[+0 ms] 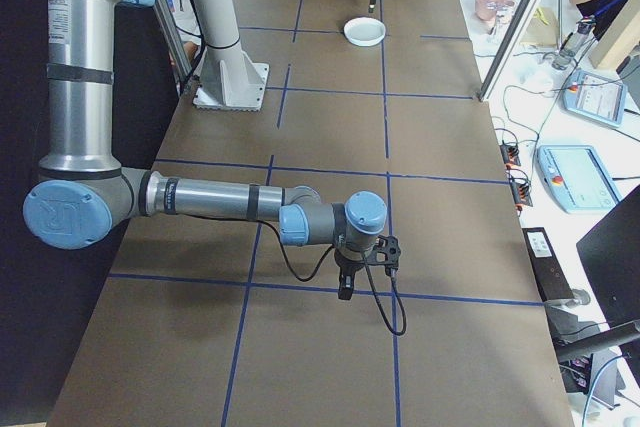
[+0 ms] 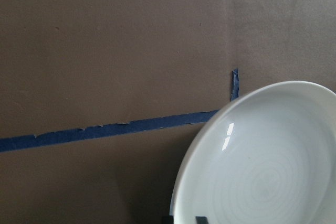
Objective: Stack plate in center
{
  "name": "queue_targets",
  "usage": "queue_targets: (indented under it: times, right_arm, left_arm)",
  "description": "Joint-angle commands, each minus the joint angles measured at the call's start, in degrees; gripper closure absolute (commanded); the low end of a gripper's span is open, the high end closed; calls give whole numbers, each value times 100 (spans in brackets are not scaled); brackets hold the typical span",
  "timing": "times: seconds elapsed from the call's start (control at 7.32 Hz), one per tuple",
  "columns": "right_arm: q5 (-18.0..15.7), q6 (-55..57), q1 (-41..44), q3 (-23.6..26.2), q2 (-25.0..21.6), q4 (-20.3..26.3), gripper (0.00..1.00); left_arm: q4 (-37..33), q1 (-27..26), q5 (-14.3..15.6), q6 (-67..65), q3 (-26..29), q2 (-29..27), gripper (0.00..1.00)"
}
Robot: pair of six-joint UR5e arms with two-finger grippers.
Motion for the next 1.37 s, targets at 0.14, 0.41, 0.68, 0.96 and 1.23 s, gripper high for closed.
queue_targets:
  times: [0.14, 0.41, 0.68, 0.96, 1.23]
  right_arm:
    - [0, 0, 7, 0, 0, 0, 0]
    - [0, 0, 7, 0, 0, 0, 0]
    - [0, 0, -2, 0, 0, 0, 0]
    - [0, 0, 7, 0, 0, 0, 0]
    - [0, 0, -2, 0, 0, 0, 0]
  left_arm:
    - [18, -139, 15, 127, -64, 92, 13]
    - [105, -744, 85, 931, -38, 398, 0]
    - [1206, -1384, 269, 2195, 41, 549, 0]
    - [2088, -2333, 472, 3550, 444, 541, 0]
    - [3192, -3125, 560, 4438, 437, 532, 0]
